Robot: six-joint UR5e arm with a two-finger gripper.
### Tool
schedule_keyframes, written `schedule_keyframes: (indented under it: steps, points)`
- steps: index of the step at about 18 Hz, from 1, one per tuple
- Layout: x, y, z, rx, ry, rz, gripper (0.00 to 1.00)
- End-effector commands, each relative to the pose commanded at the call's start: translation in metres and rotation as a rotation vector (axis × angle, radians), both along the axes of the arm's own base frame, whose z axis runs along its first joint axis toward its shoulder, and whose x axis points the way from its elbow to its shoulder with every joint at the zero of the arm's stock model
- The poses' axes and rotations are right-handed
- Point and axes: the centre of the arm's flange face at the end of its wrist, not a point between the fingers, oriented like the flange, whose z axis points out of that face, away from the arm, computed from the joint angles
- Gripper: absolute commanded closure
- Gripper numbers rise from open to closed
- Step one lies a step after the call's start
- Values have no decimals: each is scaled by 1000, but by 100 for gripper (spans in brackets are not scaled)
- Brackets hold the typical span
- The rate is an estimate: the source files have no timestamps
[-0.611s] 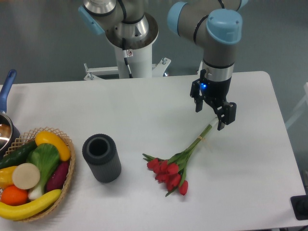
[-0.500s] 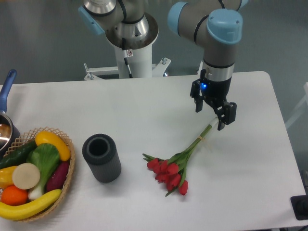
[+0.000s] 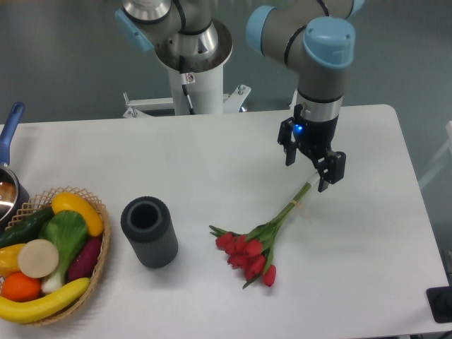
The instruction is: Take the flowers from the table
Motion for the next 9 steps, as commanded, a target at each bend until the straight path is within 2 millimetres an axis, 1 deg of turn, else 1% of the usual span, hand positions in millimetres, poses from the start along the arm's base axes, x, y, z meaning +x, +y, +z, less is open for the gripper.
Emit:
schedule_keyframes:
  steps: [2, 4, 5, 9]
  points:
    - [-3, 8, -21, -11, -26, -7, 0]
    - [-3, 25, -46, -15, -39, -17, 0]
    - [-3, 31, -54, -14, -41, -13, 0]
    - [-6, 41, -89, -36, -91, -1, 0]
